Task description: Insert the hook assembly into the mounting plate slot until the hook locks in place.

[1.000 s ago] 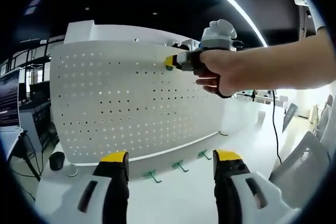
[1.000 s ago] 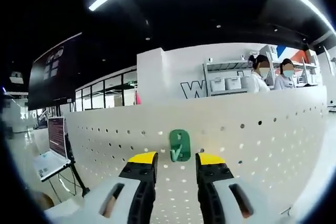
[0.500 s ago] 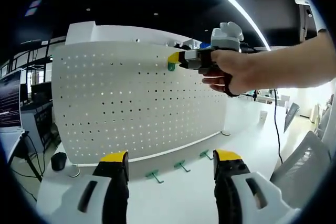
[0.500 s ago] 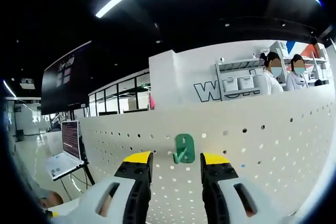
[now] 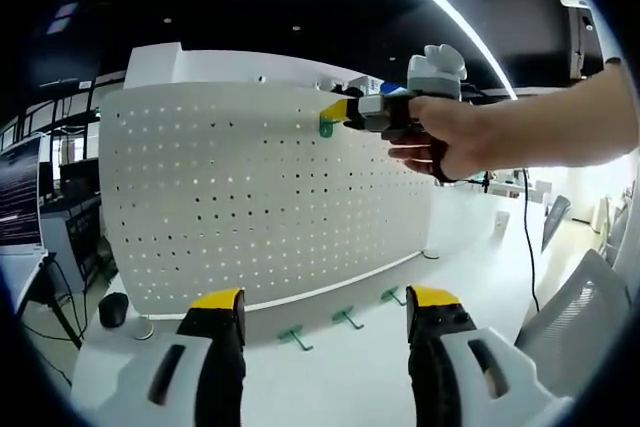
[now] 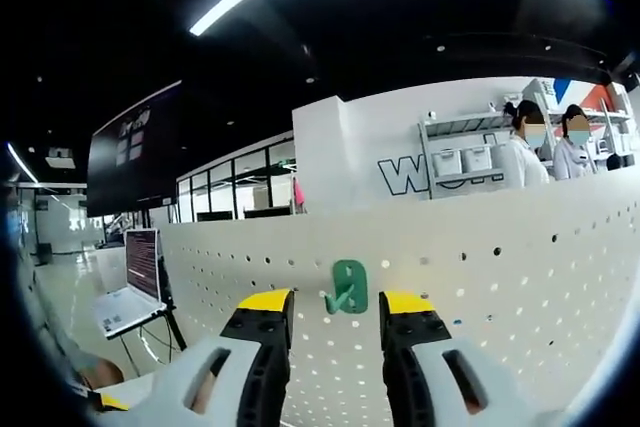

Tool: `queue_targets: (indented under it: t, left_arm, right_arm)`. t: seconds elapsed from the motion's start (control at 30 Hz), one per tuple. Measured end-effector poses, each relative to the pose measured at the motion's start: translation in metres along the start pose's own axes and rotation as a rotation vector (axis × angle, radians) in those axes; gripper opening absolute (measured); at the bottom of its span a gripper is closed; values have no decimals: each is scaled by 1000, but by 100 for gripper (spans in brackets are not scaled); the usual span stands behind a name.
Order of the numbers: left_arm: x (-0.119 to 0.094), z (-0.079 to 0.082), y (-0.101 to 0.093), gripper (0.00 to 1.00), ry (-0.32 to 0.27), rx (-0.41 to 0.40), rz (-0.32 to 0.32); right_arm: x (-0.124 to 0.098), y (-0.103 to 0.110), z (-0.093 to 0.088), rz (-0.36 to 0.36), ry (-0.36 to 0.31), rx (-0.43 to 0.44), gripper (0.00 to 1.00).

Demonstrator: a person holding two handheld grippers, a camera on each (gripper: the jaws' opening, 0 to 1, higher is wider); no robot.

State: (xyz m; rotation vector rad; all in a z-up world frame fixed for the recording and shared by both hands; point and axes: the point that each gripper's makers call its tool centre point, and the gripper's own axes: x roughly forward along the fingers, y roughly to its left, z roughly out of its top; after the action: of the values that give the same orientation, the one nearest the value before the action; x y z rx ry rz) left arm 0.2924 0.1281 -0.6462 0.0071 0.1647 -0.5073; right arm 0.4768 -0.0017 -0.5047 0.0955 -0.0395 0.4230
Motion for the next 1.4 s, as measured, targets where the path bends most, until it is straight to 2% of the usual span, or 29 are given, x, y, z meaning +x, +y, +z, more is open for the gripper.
queue_targets:
  t: [0.13, 0.27, 0.3, 0.4, 0.47, 0.57, 0.67, 1.17, 1.23, 1.4]
  left_arm:
    - [0, 1, -1, 67, -2, 3, -6]
    - [1, 1, -2, 67, -2, 0, -12]
    - [1, 1, -3, 67, -2, 1, -13]
    - [2, 2, -4, 66, -2, 11, -18]
    - [2, 4, -5, 66, -5, 17, -20]
    - [3, 3, -5, 66, -2, 20, -22]
    - [3, 4, -5, 67, -6, 21, -23]
    - [5, 9, -6, 68, -18, 17, -38]
    - [4, 11, -5, 67, -19, 23, -36]
    - [4, 13, -5, 67, -23, 22, -36]
  right_arm:
    - [-7, 5, -1, 64, -14, -14, 33]
    - [-16, 3, -10, 88, -3, -30, 35]
    - [-19, 4, -12, 109, -5, -4, 36]
    - [-26, 3, -14, 121, -15, -15, 37]
    - [-30, 3, -20, 134, 3, -22, 37]
    - [-36, 3, -21, 154, -2, -4, 39]
    - [-44, 3, -22, 169, -5, -29, 41]
    - [-76, -5, -28, 194, -10, -32, 44]
    - [-81, -7, -24, 188, -26, -25, 44]
    - [-90, -10, -25, 188, -19, -30, 44]
